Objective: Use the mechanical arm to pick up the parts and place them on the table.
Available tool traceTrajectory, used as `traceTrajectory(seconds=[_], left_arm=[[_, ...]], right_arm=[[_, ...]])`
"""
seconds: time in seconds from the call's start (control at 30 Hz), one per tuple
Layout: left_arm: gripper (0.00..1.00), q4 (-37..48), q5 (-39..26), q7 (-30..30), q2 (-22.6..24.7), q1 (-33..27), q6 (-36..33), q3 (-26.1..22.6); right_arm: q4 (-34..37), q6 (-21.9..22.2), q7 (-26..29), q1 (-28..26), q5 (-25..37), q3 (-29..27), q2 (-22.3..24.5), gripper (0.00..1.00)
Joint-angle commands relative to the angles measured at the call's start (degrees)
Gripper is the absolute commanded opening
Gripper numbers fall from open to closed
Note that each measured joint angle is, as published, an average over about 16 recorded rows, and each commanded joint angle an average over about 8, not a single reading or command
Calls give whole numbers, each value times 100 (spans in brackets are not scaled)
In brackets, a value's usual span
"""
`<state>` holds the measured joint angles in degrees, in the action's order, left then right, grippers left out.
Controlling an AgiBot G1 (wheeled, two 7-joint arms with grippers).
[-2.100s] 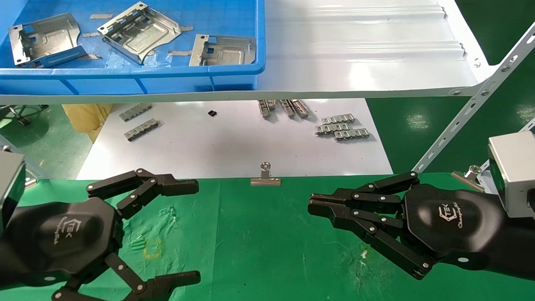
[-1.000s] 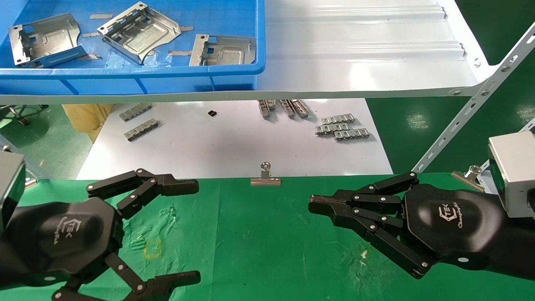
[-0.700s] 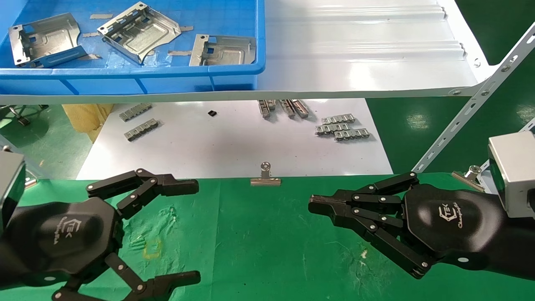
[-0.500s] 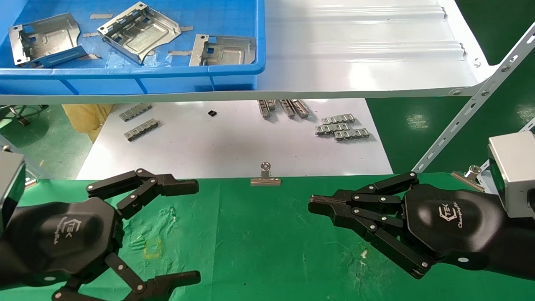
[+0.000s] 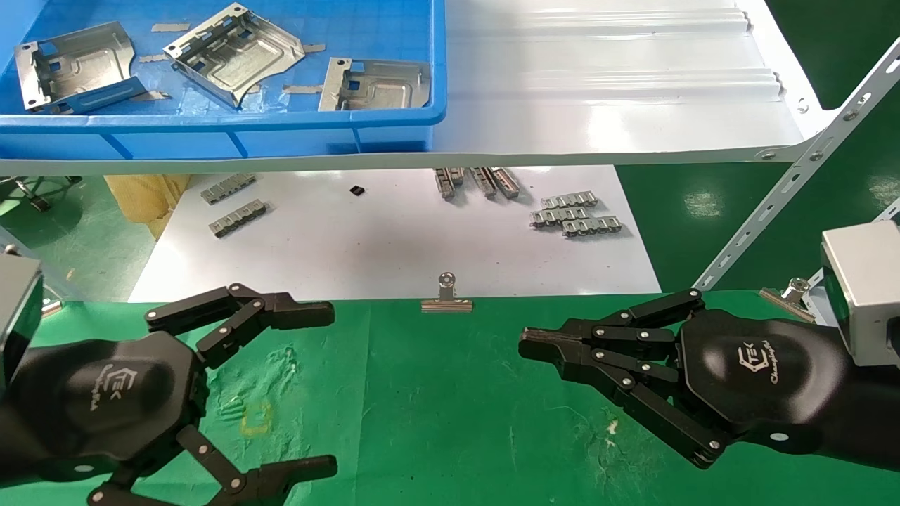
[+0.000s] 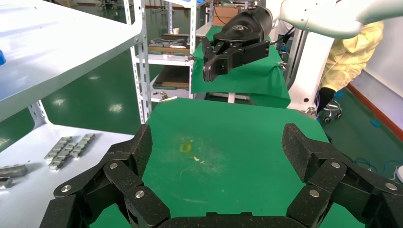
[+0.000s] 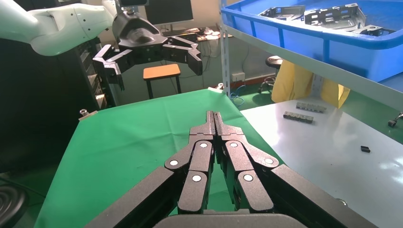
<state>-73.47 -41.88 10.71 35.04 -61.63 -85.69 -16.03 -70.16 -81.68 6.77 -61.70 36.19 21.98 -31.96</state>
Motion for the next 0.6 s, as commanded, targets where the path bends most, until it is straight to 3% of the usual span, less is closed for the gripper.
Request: traceTrajectory(seconds=[0.03, 0.6], left_arm=[[100, 0, 0, 0, 0, 0, 0, 0], [100, -1, 0, 0, 0, 1, 0, 0]], right_arm=[[0, 0, 0, 0, 0, 0, 0, 0], [0, 0, 0, 0, 0, 0, 0, 0]])
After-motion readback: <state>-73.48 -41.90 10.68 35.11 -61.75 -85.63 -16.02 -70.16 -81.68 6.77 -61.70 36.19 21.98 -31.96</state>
